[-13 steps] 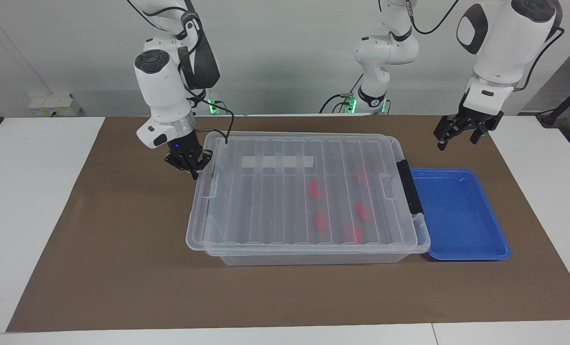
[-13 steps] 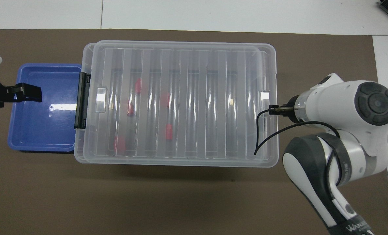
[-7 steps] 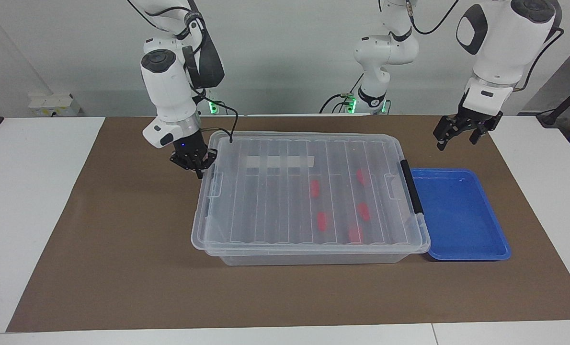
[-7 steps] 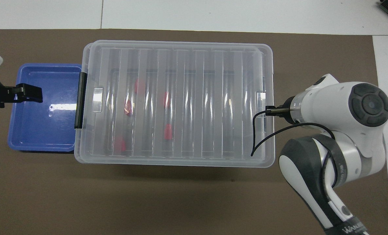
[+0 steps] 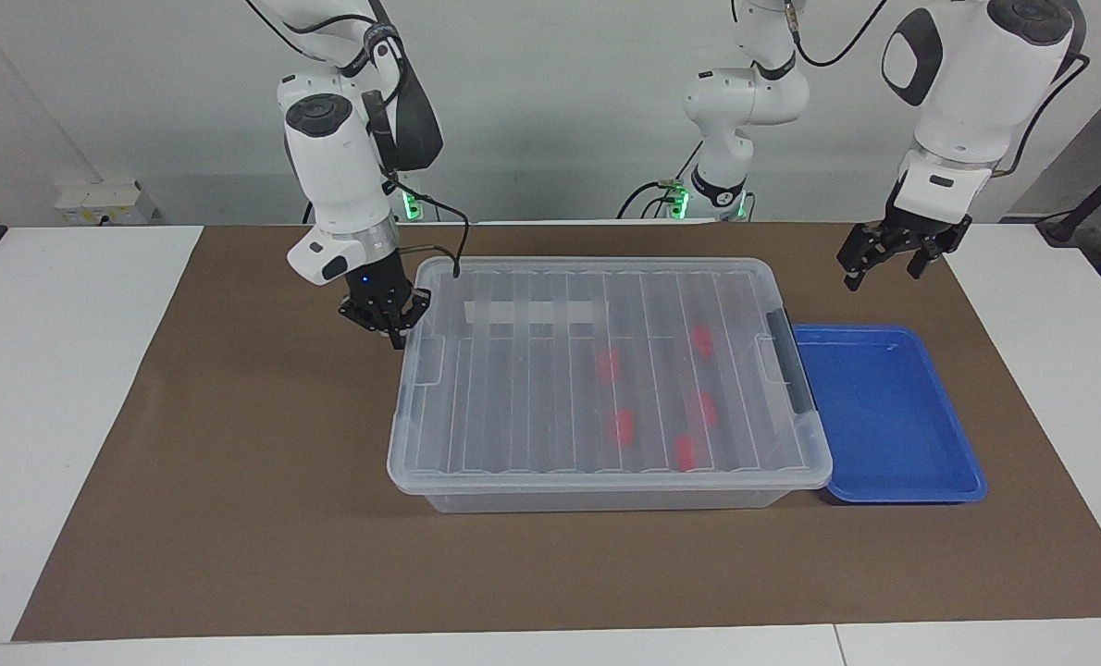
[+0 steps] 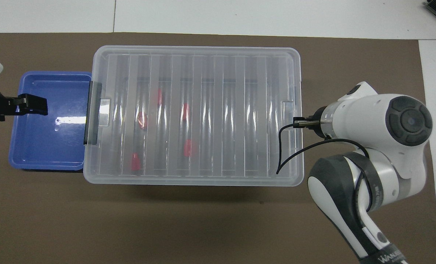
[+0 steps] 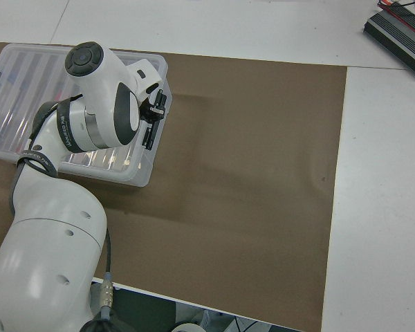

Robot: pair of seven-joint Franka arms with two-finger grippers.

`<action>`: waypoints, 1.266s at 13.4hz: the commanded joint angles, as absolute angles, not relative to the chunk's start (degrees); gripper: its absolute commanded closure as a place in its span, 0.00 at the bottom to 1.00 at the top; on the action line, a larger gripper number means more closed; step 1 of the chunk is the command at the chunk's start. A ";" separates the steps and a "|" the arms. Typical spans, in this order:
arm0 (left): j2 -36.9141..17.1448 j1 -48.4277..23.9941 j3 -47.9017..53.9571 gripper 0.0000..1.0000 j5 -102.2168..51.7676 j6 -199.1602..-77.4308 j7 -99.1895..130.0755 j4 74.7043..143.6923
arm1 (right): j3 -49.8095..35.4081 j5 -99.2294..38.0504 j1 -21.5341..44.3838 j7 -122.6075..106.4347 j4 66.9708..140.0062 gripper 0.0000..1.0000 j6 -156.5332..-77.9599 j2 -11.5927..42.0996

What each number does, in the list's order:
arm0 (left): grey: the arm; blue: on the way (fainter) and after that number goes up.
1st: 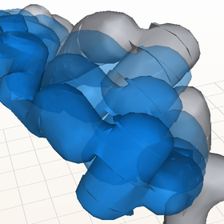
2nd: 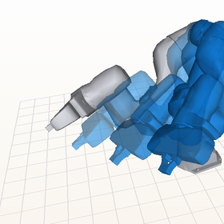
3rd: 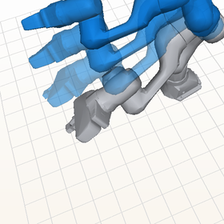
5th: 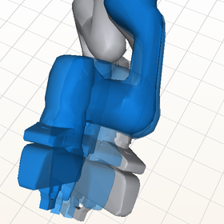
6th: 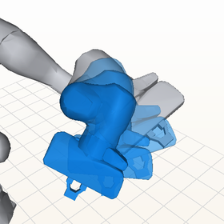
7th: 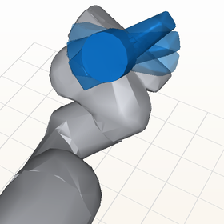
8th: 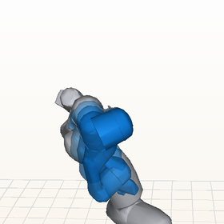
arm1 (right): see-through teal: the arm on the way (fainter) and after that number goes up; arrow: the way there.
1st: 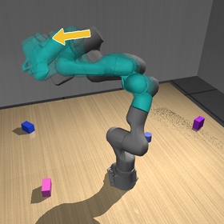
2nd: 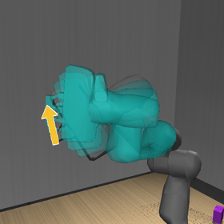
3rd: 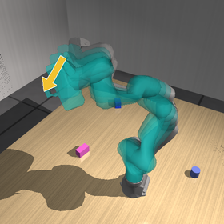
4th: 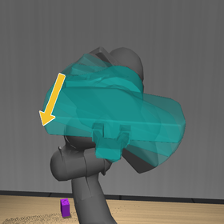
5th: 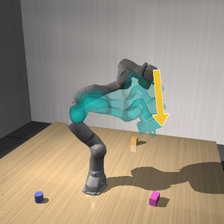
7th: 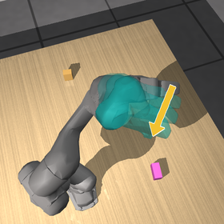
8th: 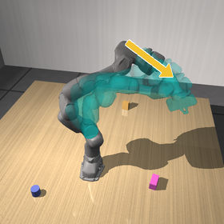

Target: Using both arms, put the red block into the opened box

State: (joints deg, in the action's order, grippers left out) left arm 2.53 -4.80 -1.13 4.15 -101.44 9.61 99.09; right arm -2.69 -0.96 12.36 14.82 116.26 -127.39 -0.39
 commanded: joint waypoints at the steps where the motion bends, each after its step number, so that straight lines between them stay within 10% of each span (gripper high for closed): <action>1: 4.13 -4.39 -0.97 0.00 3.25 -101.34 9.32 100.63 | -2.99 -1.67 11.17 16.17 114.96 1.00 -126.83 -0.70; 3: 4.13 -4.31 -0.97 0.00 3.25 -101.34 9.32 100.63 | -2.64 -1.67 9.41 16.26 114.79 1.00 -123.41 -2.19; 4: 4.13 -4.31 -0.97 0.00 3.25 -101.34 9.32 100.63 | -2.64 -1.67 7.75 16.43 114.70 0.82 -121.92 -3.07; 6: 4.13 -4.31 -0.97 0.00 3.25 -101.34 9.23 100.63 | -2.55 -1.67 4.41 17.13 114.26 0.00 -119.28 -4.83; 17: 4.13 -4.31 -0.97 0.00 3.25 -101.34 9.32 100.63 | -2.46 1.14 -3.25 16.35 88.44 0.00 -91.87 0.87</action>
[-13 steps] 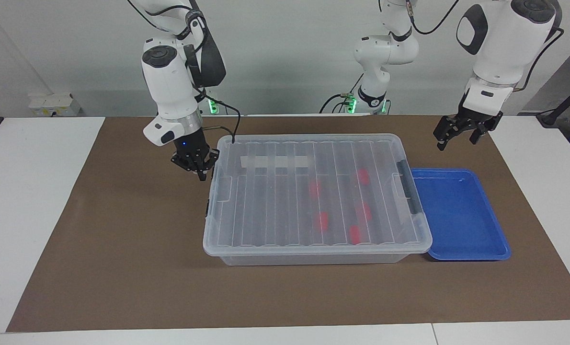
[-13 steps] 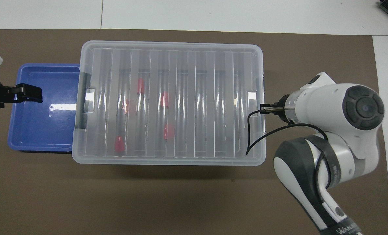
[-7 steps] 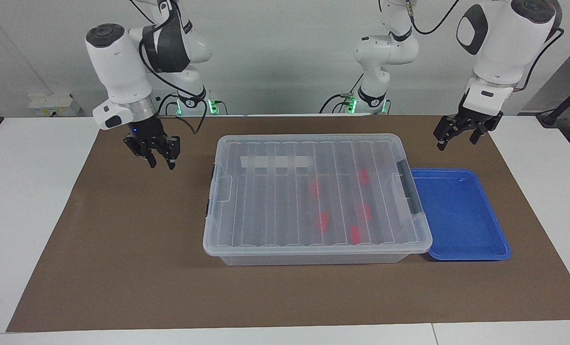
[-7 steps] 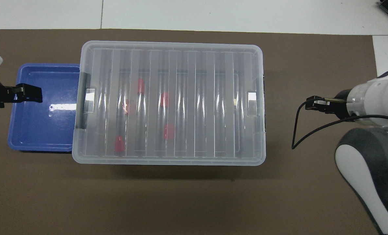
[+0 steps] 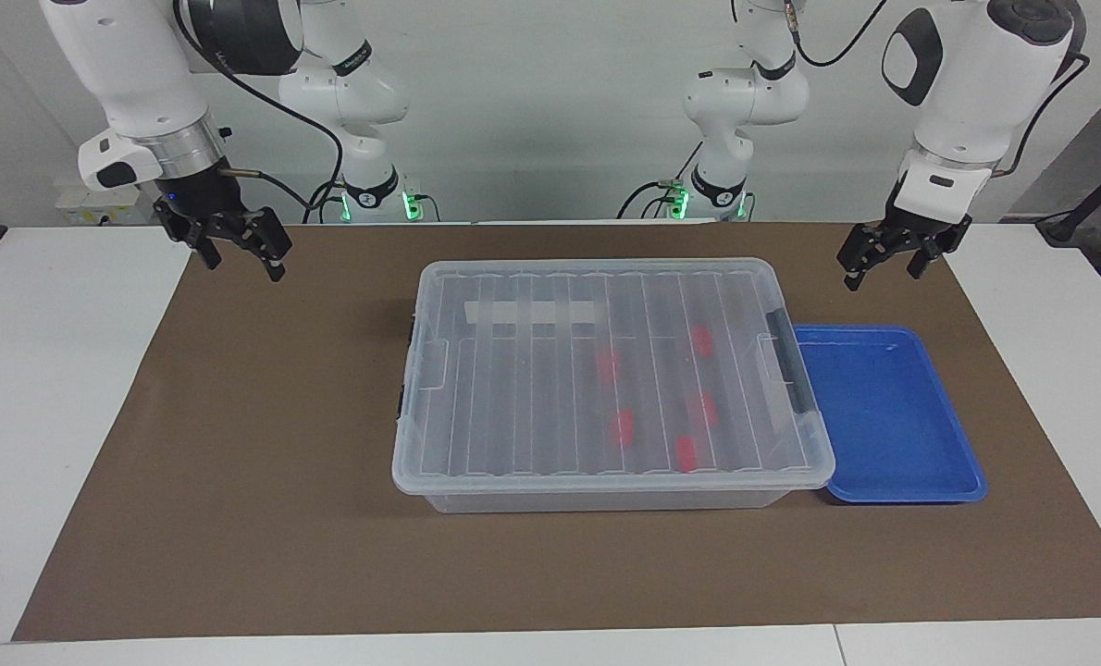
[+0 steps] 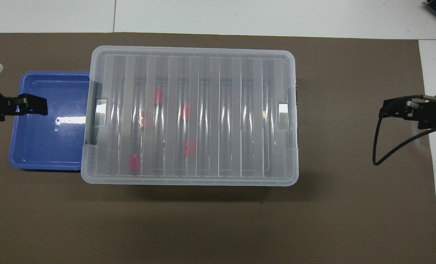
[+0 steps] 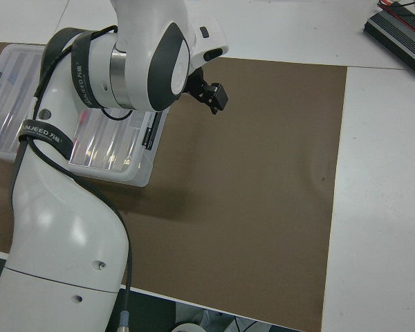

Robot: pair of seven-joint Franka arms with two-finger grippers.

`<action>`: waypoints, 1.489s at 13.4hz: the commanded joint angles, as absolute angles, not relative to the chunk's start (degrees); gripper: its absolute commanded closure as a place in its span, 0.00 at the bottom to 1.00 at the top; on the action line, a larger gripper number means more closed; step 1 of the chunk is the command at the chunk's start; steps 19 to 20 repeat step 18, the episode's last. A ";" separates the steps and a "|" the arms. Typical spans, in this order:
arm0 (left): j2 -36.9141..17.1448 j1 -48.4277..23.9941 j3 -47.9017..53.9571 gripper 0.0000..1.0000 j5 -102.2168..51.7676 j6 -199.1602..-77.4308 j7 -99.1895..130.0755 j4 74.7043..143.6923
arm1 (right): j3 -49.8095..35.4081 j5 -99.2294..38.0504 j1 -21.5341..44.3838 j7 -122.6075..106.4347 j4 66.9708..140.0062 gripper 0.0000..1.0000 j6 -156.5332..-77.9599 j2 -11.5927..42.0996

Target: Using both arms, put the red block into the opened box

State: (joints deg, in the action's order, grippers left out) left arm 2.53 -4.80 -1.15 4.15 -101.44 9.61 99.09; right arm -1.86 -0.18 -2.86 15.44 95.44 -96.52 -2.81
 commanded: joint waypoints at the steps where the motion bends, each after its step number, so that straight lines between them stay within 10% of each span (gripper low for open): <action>1: 4.13 -4.39 -0.97 0.00 3.25 -101.34 9.32 100.63 | -2.46 1.23 -3.25 15.65 86.50 0.00 -90.28 2.01; 20: 4.22 -4.48 -0.88 0.00 3.25 -101.25 9.05 100.81 | -2.55 1.05 -2.28 7.21 92.46 0.00 -88.59 -2.11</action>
